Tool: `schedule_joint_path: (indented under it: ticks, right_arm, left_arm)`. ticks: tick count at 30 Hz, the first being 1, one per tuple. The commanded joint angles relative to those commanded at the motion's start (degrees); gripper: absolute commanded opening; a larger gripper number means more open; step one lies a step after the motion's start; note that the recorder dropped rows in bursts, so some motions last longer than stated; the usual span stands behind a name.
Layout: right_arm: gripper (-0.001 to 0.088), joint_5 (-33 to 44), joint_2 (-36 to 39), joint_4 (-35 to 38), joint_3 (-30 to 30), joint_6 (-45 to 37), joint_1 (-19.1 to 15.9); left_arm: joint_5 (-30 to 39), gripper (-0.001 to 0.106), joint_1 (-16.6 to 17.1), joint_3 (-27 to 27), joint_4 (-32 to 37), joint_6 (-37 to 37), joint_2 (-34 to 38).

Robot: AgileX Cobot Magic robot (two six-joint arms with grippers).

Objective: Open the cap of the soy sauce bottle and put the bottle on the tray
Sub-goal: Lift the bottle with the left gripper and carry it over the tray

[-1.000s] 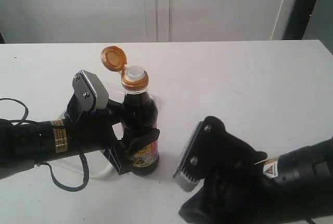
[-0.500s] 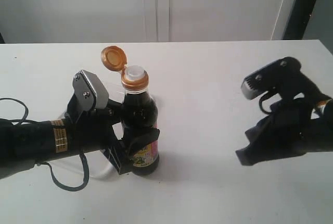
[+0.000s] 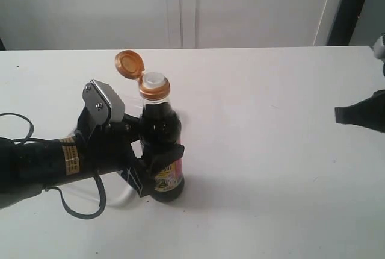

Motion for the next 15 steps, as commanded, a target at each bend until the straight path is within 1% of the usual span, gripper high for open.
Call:
schedule_joint_path:
  ticks: [1, 4, 9, 15]
  right_arm:
    - [0.0, -0.24, -0.15, 0.0, 0.46, 0.01, 0.0]
    - [0.0, -1.34, -0.2, -0.58, 2.07, -0.14, 0.0]
    - [0.0, -4.03, -0.2, -0.58, 2.75, 0.26, 0.0]
    - [0.0, -5.06, -0.2, -0.58, 2.75, 0.35, 0.0]
  left_arm:
    - [-0.76, 0.0, 0.0, 0.0, -0.18, 0.47, -0.26]
    - [-0.15, 0.0, 0.0, 0.0, -0.85, 2.48, -1.77]
    - [0.21, 0.0, 0.0, 0.0, -1.23, 2.6, -6.18]
    - [4.06, 0.0, 0.0, 0.0, -3.05, 2.6, -11.78]
